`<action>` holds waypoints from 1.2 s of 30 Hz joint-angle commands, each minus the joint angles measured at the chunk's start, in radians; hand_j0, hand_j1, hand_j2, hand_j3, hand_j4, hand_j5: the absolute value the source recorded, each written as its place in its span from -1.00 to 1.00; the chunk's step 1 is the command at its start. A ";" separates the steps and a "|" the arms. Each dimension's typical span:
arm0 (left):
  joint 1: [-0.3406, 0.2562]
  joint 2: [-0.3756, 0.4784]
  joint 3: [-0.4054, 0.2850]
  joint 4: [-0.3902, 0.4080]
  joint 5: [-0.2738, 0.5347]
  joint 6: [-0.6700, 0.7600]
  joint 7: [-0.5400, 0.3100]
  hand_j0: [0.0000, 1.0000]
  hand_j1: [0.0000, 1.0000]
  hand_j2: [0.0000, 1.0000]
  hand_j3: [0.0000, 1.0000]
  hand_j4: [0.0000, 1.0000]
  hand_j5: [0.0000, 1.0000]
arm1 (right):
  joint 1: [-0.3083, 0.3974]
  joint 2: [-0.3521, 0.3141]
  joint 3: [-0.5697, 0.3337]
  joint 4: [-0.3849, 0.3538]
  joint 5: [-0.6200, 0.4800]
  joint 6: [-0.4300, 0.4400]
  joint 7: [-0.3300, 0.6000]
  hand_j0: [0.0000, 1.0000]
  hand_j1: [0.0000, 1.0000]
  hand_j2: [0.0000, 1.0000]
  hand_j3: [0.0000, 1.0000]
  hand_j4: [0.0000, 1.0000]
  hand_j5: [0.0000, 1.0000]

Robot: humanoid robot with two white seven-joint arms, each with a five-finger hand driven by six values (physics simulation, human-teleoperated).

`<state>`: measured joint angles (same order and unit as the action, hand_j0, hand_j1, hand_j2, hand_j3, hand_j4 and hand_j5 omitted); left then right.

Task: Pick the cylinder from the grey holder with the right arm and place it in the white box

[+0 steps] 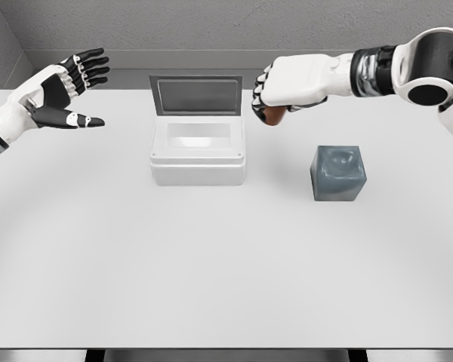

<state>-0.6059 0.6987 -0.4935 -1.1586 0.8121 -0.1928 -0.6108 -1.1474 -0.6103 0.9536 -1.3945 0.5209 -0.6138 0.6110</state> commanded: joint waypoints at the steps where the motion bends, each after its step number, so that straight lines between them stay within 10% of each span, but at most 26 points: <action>1: 0.000 0.001 0.000 0.005 0.005 0.001 0.000 1.00 1.00 1.00 1.00 1.00 1.00 | 0.000 0.018 -0.001 0.011 -0.002 0.003 0.000 -0.03 -0.03 -0.03 -0.03 -0.03 -0.03; 36: -0.126 -0.159 -0.016 0.275 -0.082 0.000 0.000 1.00 1.00 1.00 1.00 1.00 1.00 | -0.035 0.227 0.043 0.141 0.004 0.003 0.000 -0.03 -0.03 -0.03 -0.03 -0.03 -0.03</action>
<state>-0.7378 0.5562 -0.5101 -0.9080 0.7254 -0.1934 -0.6108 -1.1857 -0.3964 0.9955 -1.2636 0.5257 -0.6136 0.6114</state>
